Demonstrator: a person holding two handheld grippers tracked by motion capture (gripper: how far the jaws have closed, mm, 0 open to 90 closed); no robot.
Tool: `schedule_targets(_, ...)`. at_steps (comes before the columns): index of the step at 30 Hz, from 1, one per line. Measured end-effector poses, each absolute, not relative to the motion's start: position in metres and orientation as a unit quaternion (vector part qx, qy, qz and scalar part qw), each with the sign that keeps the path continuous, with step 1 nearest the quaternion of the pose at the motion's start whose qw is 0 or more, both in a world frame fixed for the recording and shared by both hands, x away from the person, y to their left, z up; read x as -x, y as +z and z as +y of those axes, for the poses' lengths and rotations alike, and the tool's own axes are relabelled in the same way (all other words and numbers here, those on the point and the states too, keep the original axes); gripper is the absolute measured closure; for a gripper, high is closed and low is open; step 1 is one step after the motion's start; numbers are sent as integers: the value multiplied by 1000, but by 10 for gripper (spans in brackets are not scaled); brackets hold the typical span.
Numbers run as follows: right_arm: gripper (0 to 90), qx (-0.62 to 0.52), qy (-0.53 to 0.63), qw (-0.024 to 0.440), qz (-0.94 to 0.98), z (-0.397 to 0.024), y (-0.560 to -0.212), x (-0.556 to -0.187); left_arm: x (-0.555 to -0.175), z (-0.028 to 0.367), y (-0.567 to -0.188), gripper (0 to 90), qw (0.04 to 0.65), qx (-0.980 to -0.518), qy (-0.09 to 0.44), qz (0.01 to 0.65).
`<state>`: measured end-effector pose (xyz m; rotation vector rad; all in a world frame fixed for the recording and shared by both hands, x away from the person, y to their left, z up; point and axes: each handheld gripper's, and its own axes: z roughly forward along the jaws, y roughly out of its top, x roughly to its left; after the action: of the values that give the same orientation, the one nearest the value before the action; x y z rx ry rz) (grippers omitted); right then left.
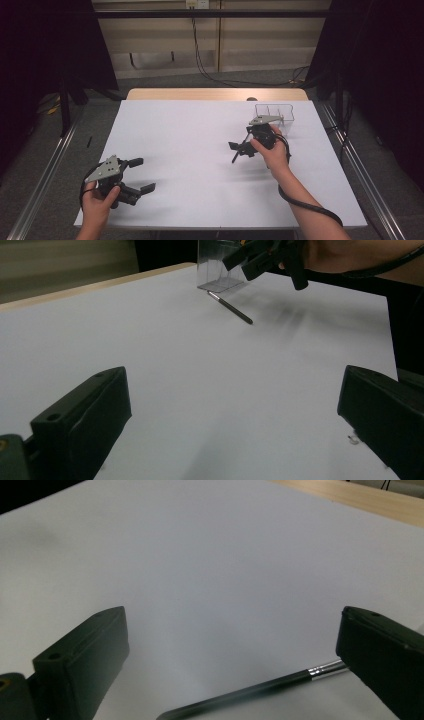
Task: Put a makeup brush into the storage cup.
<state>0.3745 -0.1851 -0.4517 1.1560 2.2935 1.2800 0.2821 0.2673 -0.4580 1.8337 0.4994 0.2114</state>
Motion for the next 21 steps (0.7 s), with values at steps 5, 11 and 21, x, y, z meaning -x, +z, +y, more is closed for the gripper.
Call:
schedule_targets(5, 3, -412, 412, 124, 803, -181, -449, -379, -283, 267, -458, 6, 575, -785, 91, 213)
schedule_targets(11, 15, -425, 375, 124, 815, -176, -446, -383, -283, 267, -458, 6, 576, -784, 90, 213)
schedule_targets(21, 19, -453, 326, 105, 823, -169, -446, -392, -283, 266, -458, 6, 574, -786, 90, 210)
